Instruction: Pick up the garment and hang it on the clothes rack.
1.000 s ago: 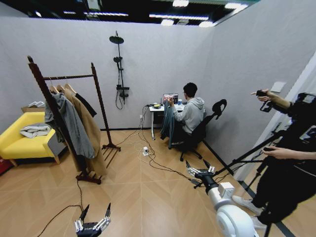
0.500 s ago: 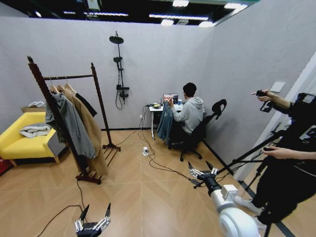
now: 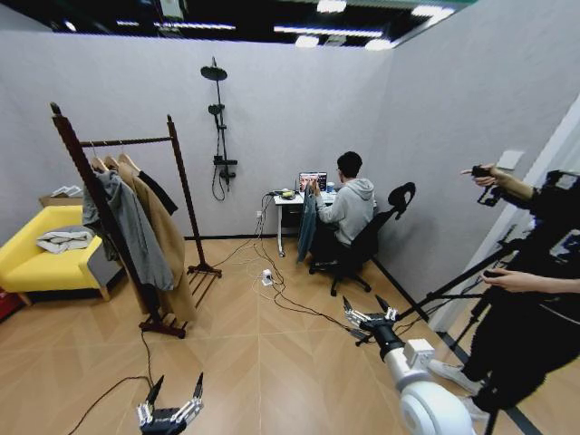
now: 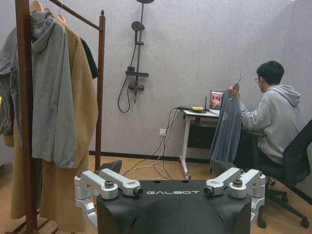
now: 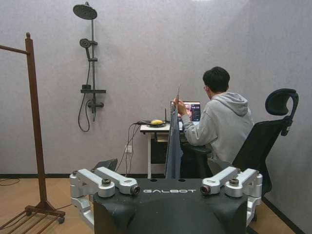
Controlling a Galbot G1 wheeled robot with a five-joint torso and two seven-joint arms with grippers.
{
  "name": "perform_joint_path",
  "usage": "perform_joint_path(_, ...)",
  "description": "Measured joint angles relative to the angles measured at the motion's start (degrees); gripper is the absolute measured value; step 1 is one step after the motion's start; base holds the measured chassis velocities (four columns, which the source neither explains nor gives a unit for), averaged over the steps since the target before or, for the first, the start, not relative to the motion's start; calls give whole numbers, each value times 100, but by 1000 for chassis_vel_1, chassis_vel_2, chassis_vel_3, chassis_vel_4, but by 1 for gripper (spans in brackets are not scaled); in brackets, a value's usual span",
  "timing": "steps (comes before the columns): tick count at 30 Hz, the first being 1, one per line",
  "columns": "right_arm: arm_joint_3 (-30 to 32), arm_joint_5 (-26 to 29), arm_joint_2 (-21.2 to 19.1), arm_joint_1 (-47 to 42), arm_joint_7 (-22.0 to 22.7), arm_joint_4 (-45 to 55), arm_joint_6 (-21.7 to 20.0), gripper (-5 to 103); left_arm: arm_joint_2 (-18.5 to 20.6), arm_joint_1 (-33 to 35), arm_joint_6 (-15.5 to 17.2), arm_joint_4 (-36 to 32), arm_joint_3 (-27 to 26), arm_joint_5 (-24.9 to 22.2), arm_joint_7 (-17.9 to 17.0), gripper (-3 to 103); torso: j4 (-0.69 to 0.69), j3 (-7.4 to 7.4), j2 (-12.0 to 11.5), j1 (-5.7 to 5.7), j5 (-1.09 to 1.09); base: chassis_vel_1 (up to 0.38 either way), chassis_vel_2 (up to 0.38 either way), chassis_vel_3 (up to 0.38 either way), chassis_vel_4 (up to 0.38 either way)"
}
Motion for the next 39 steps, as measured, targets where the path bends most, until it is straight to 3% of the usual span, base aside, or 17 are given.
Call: perform_joint_path(39, 18, 19, 16, -91, -24, 115, 18, 100, 0, 0, 0, 0, 0, 0, 0, 100, 0, 0, 0, 0, 0, 0, 0, 0, 0)
